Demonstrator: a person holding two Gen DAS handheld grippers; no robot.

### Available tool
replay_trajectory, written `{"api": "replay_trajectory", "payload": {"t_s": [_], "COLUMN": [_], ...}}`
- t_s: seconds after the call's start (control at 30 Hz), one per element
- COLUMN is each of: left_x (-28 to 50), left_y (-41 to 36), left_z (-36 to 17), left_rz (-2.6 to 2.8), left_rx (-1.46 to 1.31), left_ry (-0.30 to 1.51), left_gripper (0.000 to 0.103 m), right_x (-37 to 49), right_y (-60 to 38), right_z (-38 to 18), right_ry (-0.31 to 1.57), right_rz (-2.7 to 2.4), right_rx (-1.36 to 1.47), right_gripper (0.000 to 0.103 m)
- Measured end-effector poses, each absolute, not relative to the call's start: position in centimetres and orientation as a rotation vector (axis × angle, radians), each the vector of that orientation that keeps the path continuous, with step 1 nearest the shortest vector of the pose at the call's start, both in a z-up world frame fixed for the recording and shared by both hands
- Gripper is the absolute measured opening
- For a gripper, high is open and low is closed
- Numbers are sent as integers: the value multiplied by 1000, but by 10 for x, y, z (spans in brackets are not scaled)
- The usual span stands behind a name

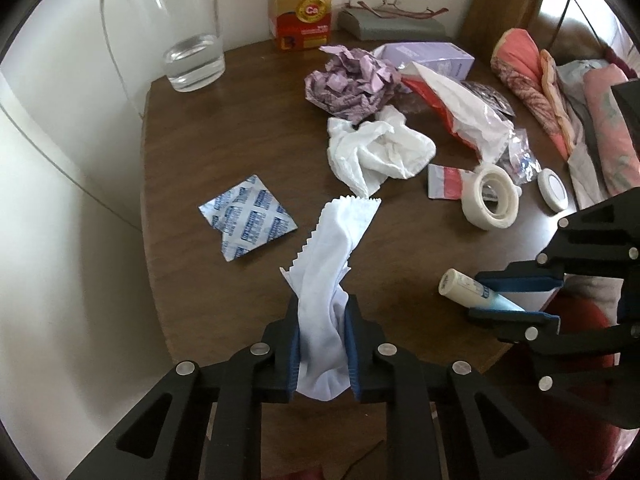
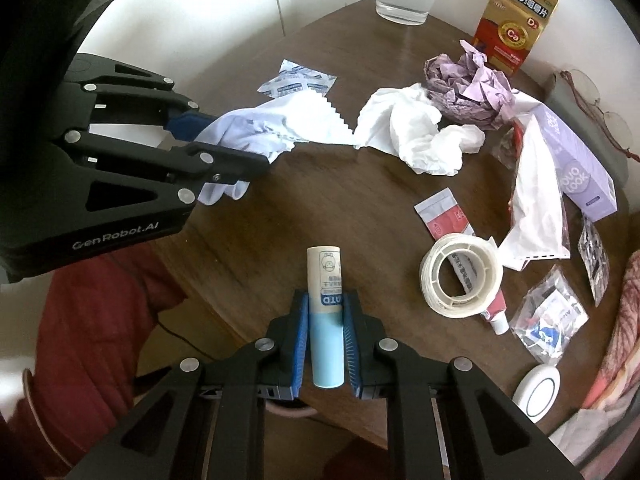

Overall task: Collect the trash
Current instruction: 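Carry the white wipe with the left tool down over the wastebasket while the right tool holds the lip balm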

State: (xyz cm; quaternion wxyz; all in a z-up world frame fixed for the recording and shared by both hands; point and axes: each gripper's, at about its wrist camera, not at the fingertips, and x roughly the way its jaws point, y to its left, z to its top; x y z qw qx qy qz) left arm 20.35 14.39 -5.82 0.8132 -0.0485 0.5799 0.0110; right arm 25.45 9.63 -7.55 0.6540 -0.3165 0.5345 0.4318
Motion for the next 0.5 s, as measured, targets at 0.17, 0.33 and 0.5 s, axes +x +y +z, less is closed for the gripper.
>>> {"api": "replay_trajectory", "payload": {"t_s": [0.17, 0.33, 0.5], "left_x": [204, 202, 194], "left_y": [145, 146, 147], "left_z": [-59, -56, -43], "left_rz": [18, -4, -21], "left_rx": [-115, -169, -205], "left_ry": [1242, 1234, 1210], "left_gripper": [20, 20, 20], "right_x": [243, 245, 252], "right_y": [81, 71, 47], "right_z": [-73, -73, -65], "right_ry": [1217, 1227, 1228], "right_rz": [961, 964, 970], "right_rx": [-687, -632, -524], "right_gripper": [16, 16, 16]}}
